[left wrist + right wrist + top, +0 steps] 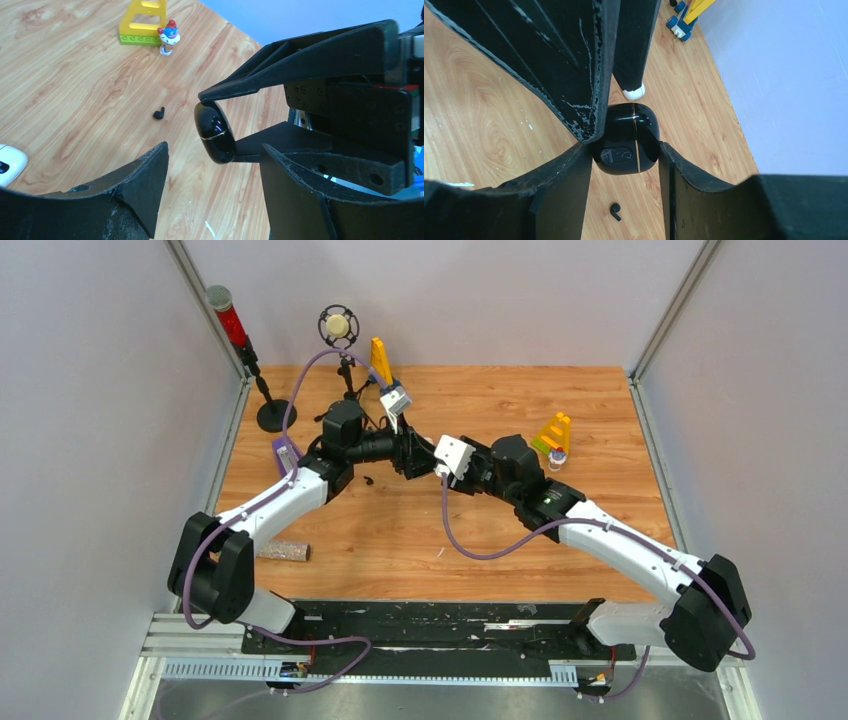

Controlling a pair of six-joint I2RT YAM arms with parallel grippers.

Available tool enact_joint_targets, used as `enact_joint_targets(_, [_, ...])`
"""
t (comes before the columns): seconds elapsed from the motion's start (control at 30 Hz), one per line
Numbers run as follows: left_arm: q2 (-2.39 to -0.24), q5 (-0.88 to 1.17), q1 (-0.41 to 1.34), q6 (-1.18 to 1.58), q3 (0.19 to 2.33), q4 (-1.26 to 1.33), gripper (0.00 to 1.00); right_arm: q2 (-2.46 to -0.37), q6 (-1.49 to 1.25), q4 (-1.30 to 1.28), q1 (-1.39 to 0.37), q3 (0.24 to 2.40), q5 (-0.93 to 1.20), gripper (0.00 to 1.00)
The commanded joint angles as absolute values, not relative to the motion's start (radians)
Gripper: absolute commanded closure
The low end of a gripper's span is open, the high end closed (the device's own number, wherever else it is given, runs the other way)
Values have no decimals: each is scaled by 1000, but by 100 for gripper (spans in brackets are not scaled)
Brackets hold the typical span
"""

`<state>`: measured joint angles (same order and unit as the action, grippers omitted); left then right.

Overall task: Insert the wireless bluetooth earbuds into the charging case
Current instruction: Pick up the charging case at the center of the board.

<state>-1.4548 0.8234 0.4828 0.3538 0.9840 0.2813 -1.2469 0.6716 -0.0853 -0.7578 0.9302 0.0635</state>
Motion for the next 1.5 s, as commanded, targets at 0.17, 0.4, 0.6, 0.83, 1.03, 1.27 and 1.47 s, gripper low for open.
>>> enact_joint_targets(0.17, [-1481,844,501,337,1007,290,26,-1211,628,-58,-759,962,111,64])
enact_joint_targets(0.4, [-1487,851,508,332,1013,286,35,-1226,632,-60,-779,967,110,64])
enact_joint_targets(0.6, [-1488,861,516,322,1012,279,39,-1237,637,-51,-790,975,79,64])
enact_joint_targets(0.83, [-1494,866,522,314,1016,269,40,-1239,647,-35,-797,970,58,64])
enact_joint_targets(1.03, [-1494,855,524,310,1018,260,37,-1248,658,-20,-804,968,20,63])
enact_joint_targets(1.27, [-1497,858,525,313,1021,257,50,-1252,660,-9,-805,970,0,63])
enact_joint_targets(1.47, [-1499,873,525,320,1020,266,56,-1255,657,-9,-808,977,-44,62])
